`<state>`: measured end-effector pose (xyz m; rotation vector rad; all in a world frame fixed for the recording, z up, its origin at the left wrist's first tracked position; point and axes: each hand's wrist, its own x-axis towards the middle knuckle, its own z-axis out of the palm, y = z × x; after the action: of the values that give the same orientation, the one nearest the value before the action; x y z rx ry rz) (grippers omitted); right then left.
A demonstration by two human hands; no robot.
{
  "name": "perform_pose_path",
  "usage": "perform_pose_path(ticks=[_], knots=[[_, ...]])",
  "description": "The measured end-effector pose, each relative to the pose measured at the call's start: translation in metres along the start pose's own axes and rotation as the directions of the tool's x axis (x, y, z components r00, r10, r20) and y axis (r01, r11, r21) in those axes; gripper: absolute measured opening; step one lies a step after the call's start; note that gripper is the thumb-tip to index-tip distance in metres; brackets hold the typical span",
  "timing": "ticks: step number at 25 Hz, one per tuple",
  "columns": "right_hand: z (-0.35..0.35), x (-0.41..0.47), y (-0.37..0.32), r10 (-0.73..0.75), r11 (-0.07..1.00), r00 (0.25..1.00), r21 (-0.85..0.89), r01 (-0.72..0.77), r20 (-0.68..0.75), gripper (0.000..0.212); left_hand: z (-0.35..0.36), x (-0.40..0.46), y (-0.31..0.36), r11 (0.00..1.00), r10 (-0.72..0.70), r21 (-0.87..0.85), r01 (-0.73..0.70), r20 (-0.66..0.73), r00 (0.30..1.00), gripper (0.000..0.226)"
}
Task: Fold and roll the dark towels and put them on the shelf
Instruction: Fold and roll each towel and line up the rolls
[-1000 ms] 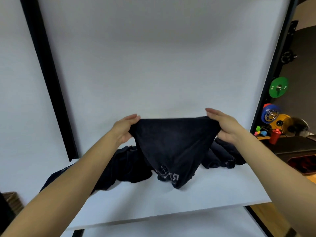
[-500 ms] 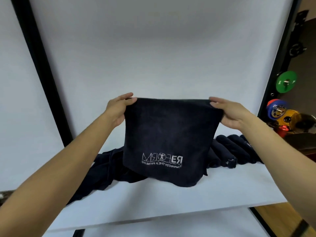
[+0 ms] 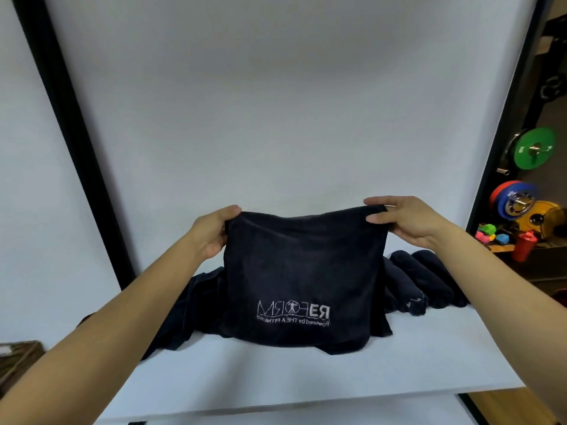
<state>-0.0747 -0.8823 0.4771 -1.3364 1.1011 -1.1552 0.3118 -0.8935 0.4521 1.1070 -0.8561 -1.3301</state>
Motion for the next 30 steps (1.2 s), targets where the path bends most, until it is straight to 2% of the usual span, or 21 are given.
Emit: perform_pose_path(ticks=[3, 6, 8, 10, 12, 13, 14, 16, 17, 19, 20, 22, 24, 27, 28, 30], knots=[[-0.014, 0.004, 0.005, -0.031, 0.956, 0.998, -0.294, 0.016, -0.046, 0.041, 0.001, -0.002, 0.003, 0.986, 0.053, 0.156, -0.058, 0.034, 0.998, 0.035], [-0.021, 0.013, 0.011, -0.081, 0.878, 0.988, -0.479, 0.009, -0.13, 0.038, 0.006, -0.004, 0.012, 0.92, 0.067, 0.381, -0.089, 0.07, 0.995, 0.037], [-0.022, 0.024, 0.011, -0.144, 0.77, 0.977, -0.638, 0.01, -0.159, 0.03, 0.014, 0.0, 0.02, 0.783, 0.155, 0.606, -0.138, 0.026, 0.988, 0.032], [-0.022, 0.038, 0.004, -0.182, 0.609, 0.968, -0.792, -0.028, -0.174, 0.026, 0.026, 0.001, 0.03, 0.576, 0.284, 0.804, -0.148, -0.026, 0.959, 0.028], [-0.02, 0.051, -0.01, -0.228, 0.545, 0.948, -0.836, -0.067, -0.224, 0.024, 0.039, -0.002, 0.041, 0.432, 0.444, 0.891, -0.136, -0.079, 0.893, 0.027], [-0.019, 0.056, -0.019, -0.277, 0.58, 0.926, -0.813, -0.051, -0.256, 0.022, 0.044, -0.004, 0.048, 0.408, 0.53, 0.901, -0.147, -0.102, 0.842, 0.026], [-0.016, 0.058, -0.029, -0.326, 0.67, 0.897, -0.743, -0.003, -0.298, 0.018, 0.048, -0.006, 0.054, 0.431, 0.605, 0.883, -0.189, -0.127, 0.786, 0.024], [-0.01, 0.053, -0.047, -0.388, 0.852, 0.839, -0.496, 0.168, -0.381, 0.01, 0.051, -0.009, 0.063, 0.607, 0.654, 0.709, -0.36, -0.187, 0.733, 0.022], [-0.008, 0.047, -0.052, -0.396, 0.891, 0.828, -0.382, 0.244, -0.396, 0.009, 0.052, -0.014, 0.063, 0.685, 0.644, 0.576, -0.446, -0.194, 0.74, 0.02], [-0.002, 0.032, -0.047, -0.368, 0.929, 0.856, -0.178, 0.325, -0.363, 0.009, 0.048, -0.027, 0.051, 0.733, 0.642, 0.424, -0.532, -0.173, 0.747, 0.012], [0.0, 0.023, -0.037, -0.339, 0.941, 0.881, -0.106, 0.322, -0.329, 0.009, 0.042, -0.035, 0.037, 0.736, 0.642, 0.403, -0.544, -0.158, 0.75, 0.014], [0.003, 0.002, 0.001, -0.249, 0.969, 0.932, -0.066, 0.24, -0.265, 0.007, 0.024, -0.054, -0.006, 0.731, 0.617, 0.462, -0.502, -0.133, 0.776, 0.021], [0.002, -0.028, 0.052, -0.12, 0.984, 0.977, -0.148, 0.094, -0.178, 0.003, -0.008, -0.075, -0.059, 0.692, 0.546, 0.603, -0.397, -0.078, 0.834, 0.02], [0.004, -0.088, 0.124, 0.117, 0.922, 0.992, -0.366, -0.125, -0.043, 0.008, -0.068, -0.116, -0.129, 0.651, 0.232, 0.724, -0.229, 0.098, 0.968, 0.025], [0.005, -0.107, 0.138, 0.171, 0.891, 0.985, -0.424, -0.166, -0.027, 0.01, -0.081, -0.131, -0.144, 0.626, 0.126, 0.752, -0.205, 0.162, 0.979, 0.028], [0.009, -0.137, 0.154, 0.23, 0.848, 0.972, -0.48, -0.223, -0.045, 0.011, -0.095, -0.153, -0.162, 0.583, 0.003, 0.79, -0.19, 0.232, 0.973, 0.032]])
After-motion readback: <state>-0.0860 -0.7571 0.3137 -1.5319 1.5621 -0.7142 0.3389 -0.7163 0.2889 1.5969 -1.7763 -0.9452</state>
